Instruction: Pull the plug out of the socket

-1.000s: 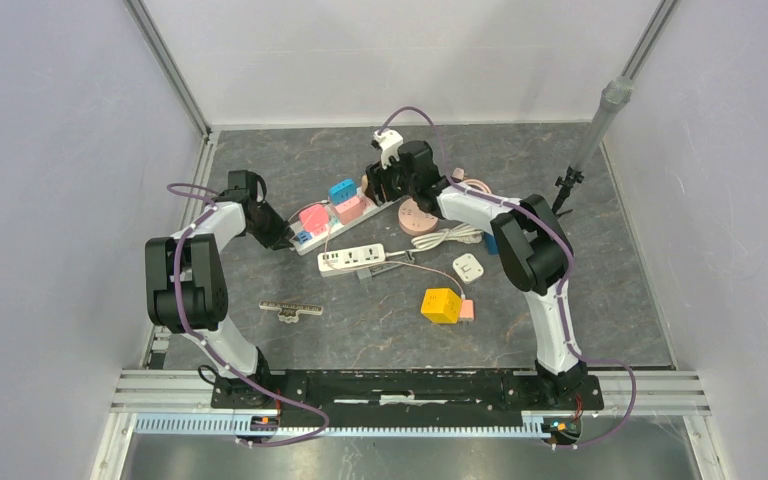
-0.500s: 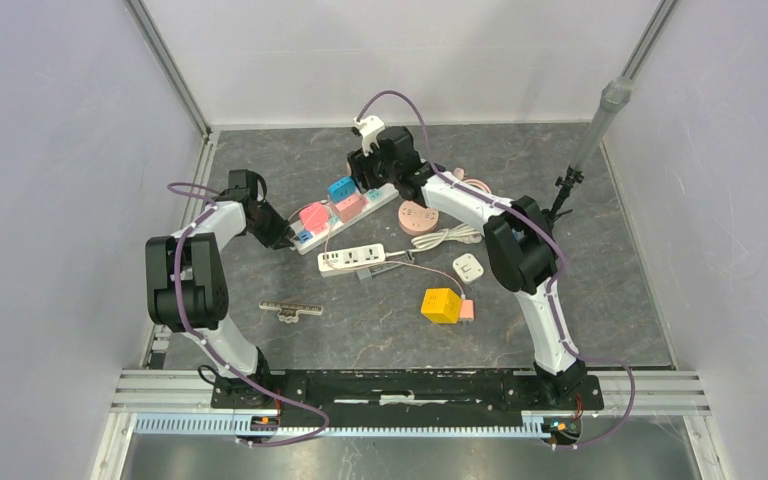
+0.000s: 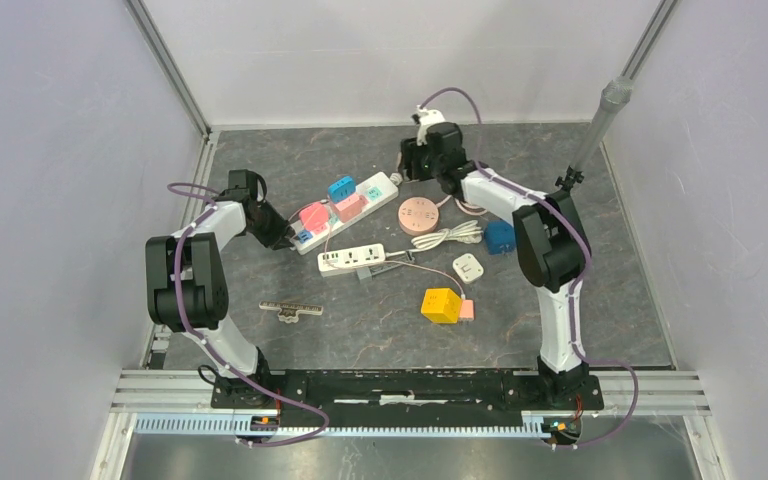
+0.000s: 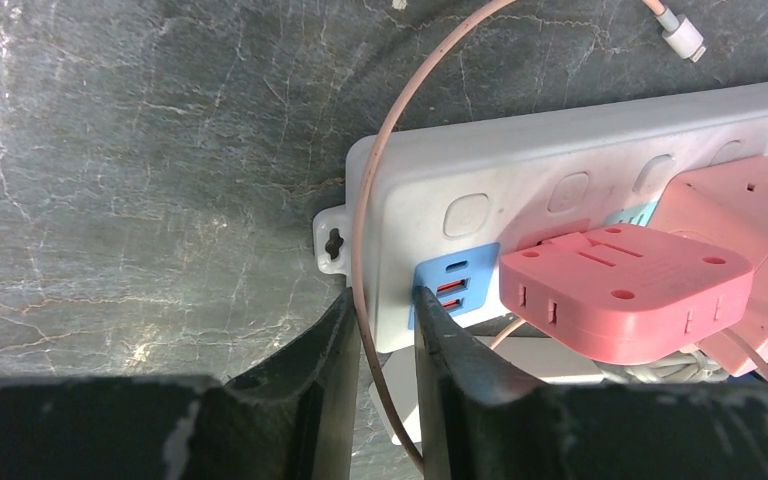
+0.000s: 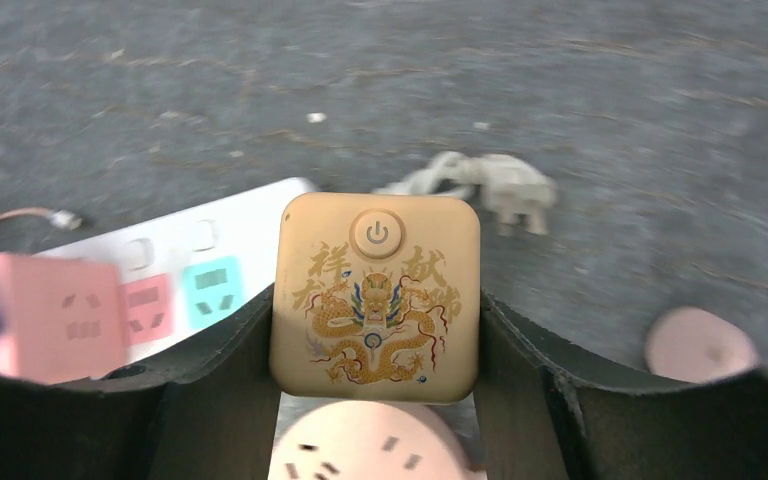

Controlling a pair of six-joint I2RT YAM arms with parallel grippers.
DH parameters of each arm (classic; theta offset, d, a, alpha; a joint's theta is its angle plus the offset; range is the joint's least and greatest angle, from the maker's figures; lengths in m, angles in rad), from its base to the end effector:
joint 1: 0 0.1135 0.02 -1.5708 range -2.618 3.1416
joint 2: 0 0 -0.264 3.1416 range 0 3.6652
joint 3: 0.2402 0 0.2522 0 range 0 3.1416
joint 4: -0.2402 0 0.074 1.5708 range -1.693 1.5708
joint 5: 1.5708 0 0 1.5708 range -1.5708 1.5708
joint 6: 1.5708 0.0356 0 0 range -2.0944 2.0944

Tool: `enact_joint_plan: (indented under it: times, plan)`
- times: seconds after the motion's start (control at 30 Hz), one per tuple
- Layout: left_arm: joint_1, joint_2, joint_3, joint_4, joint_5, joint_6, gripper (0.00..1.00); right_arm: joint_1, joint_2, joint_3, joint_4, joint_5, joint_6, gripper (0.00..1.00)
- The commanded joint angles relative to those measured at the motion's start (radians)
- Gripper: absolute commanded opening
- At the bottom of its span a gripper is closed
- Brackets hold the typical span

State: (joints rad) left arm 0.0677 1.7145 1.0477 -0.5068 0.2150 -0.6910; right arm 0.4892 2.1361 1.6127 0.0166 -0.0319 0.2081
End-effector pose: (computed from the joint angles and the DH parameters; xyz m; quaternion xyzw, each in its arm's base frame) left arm 0.3292 0.0147 0.1701 -0.3413 0.9132 -0.1603 0.1545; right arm 0.4403 0.2357 0.2128 -0.1287 0.8521 0.1862 0.4720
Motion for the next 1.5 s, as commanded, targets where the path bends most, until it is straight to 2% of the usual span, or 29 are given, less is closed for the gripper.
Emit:
enact_joint_plan:
  times: [0.0,0.2,0.3,0.6,0.83,0.93,1.13,1.3,1.47]
  plan:
    - [-0.01,0.057,-0.051,-0.033,-0.069,0.025,0.33,-0.045,-0.076,-0.066,0.082,0.046,0.096,0.0]
    - [-0.01,0.053,-0.049,-0.033,-0.069,0.026,0.42,-0.076,-0.07,-0.109,0.081,0.035,0.125,0.07]
    - [-0.01,0.053,-0.049,-0.034,-0.071,0.028,0.46,-0.085,-0.083,-0.161,0.115,0.036,0.15,0.16]
    - [-0.01,0.043,-0.046,-0.035,-0.078,0.034,0.65,-0.087,-0.093,-0.162,0.088,0.107,0.154,0.54]
    - [-0.01,0.014,-0.035,-0.035,-0.059,0.03,0.67,-0.087,-0.132,-0.154,0.089,0.142,0.124,0.79]
    - [-0.01,-0.007,-0.02,-0.037,-0.054,0.03,0.68,-0.088,-0.149,-0.144,0.088,0.151,0.103,0.86]
    - [-0.009,-0.035,0.036,-0.081,-0.075,0.033,0.69,-0.088,-0.188,-0.148,0.116,0.097,0.085,0.9]
    - [-0.01,-0.076,0.038,-0.087,-0.083,0.021,0.7,-0.079,-0.252,-0.248,0.292,-0.052,0.086,0.91]
    - [-0.009,-0.103,0.052,-0.099,-0.103,0.014,0.72,-0.017,-0.262,-0.245,0.375,-0.175,0.023,0.94]
